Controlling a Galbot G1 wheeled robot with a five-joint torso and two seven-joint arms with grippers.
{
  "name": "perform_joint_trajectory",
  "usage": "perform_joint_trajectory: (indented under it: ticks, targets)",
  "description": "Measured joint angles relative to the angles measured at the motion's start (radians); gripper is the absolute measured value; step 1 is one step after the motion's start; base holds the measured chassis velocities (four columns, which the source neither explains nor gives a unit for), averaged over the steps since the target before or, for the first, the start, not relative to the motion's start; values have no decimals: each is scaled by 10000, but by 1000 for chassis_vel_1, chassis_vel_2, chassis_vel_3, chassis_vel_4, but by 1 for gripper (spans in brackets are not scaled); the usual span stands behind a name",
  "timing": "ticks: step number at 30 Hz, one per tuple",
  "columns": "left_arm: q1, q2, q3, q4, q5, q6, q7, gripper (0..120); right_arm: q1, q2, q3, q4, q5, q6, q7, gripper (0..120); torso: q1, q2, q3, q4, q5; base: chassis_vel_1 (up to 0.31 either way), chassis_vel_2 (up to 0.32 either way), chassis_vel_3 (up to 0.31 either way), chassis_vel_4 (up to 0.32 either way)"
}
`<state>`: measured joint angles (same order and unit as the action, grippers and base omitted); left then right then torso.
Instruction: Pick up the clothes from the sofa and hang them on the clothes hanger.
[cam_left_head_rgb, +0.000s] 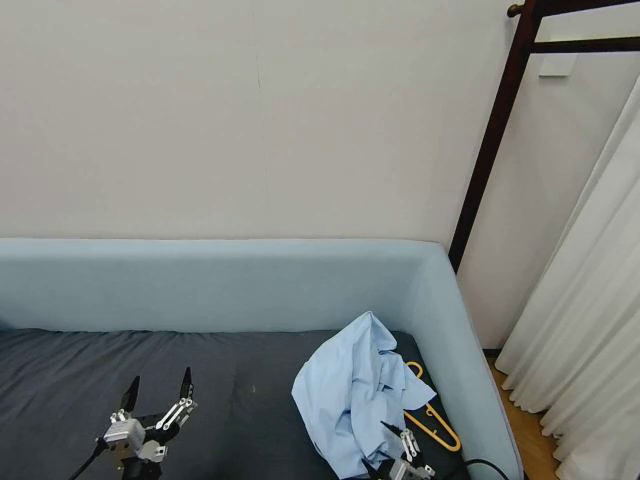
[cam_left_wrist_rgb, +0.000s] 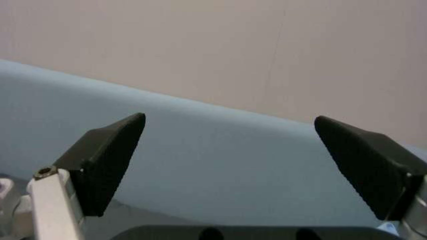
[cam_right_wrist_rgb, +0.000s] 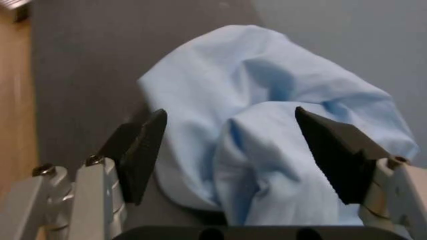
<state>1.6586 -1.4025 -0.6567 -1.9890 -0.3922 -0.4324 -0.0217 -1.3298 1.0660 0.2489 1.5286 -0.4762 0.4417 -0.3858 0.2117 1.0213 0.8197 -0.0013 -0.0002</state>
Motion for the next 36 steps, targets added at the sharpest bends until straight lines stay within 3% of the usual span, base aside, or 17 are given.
perform_joint_trajectory:
  ticks: [5,7,16,24,33,36]
  targets:
    - [-102,-22,-73,97,-15,0,-42,100,325,319,454,-564,-1316,1031,-674,93,0,0,0,1,1,0,0,0,0]
    - [-140,-31,-76,119,-21,0,-49,100,461,429,577,-744,-1763,1287,-682,91,0,0,0,2,-1,0,0,0,0]
    - [-201,-5,-93,193,-44,27,-79,100,663,823,663,-1114,-2542,2089,-1112,59,1,0,1,1,-1,0,0,0,0]
    - [-152,17,-112,174,-65,16,-97,100,780,1058,879,-1120,-3293,2148,-1440,30,1,0,0,2,-2,0,0,0,0]
    - [-77,-9,-97,65,-46,-40,-99,100,993,1213,1140,-1429,-3706,1881,-1396,27,1,-1,0,1,0,0,0,0,0]
    - [-49,-14,-96,35,-43,-52,-99,100,1063,1272,1146,-1502,-3730,1827,-1435,37,2,-1,0,1,1,0,0,0,0]
